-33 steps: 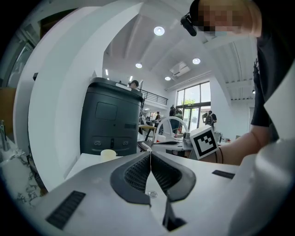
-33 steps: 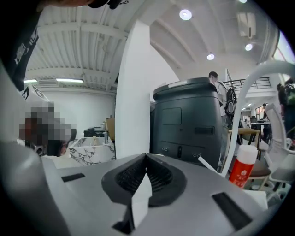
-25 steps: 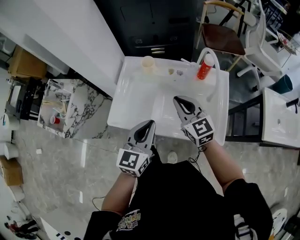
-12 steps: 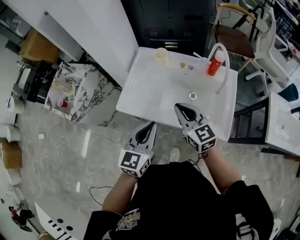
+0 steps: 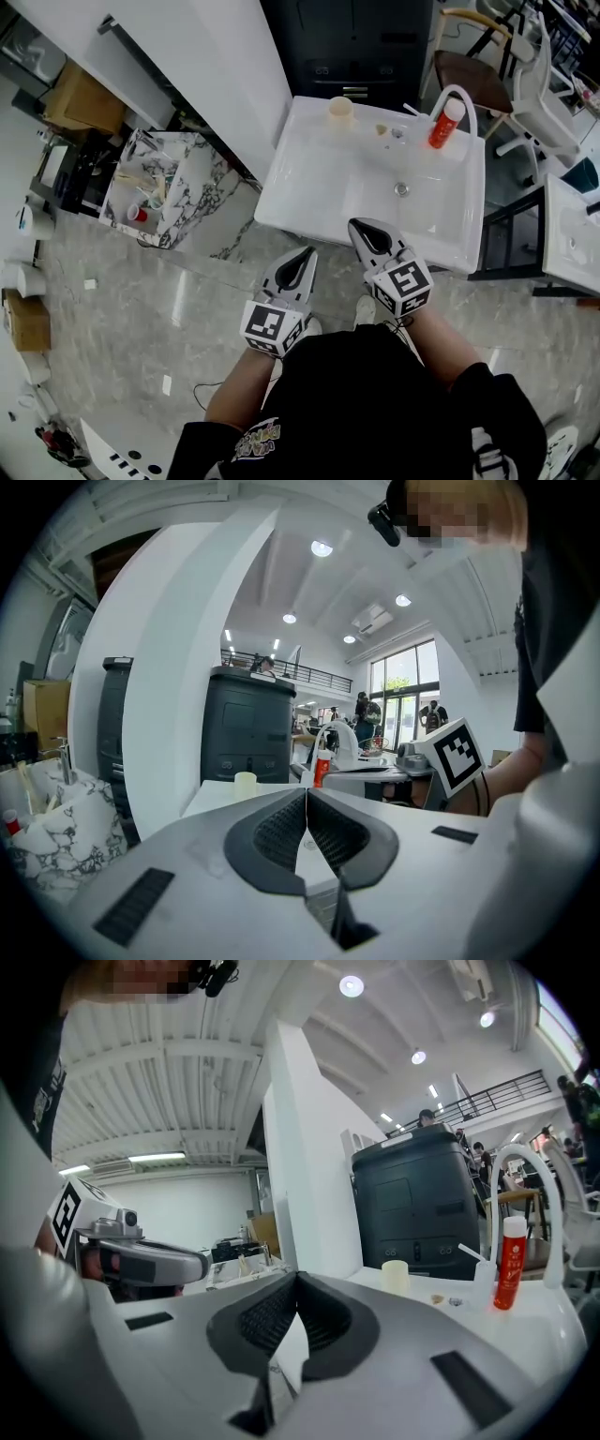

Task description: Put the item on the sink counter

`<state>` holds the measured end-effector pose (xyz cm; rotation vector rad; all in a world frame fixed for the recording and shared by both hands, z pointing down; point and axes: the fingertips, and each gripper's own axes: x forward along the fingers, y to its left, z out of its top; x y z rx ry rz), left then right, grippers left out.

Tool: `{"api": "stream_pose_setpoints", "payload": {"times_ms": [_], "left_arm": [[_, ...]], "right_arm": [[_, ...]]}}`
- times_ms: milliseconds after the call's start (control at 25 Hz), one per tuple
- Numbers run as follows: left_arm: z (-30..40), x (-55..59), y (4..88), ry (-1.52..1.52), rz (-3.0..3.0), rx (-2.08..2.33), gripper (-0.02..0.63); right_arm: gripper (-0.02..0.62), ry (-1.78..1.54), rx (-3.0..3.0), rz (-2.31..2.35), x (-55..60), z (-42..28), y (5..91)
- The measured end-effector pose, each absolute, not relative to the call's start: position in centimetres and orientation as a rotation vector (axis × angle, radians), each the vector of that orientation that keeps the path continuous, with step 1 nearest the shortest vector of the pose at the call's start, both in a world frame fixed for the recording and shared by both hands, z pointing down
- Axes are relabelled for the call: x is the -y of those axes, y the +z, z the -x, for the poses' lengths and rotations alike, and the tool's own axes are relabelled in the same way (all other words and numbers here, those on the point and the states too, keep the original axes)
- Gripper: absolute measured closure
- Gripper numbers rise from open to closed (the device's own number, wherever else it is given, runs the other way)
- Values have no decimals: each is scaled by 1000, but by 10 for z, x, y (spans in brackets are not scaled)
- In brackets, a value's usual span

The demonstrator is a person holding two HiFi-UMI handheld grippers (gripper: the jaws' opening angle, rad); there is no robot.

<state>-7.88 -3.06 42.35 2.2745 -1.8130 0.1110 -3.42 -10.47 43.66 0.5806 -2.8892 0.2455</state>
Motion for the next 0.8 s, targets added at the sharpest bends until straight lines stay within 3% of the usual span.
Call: {"api": "stream_pose_setpoints", "payload": {"times_ms": [800], "left_arm": [[75,14,416,20,-2468,1567,589]], "right_arm": [[541,194,2818,-898,61,14,419]]}}
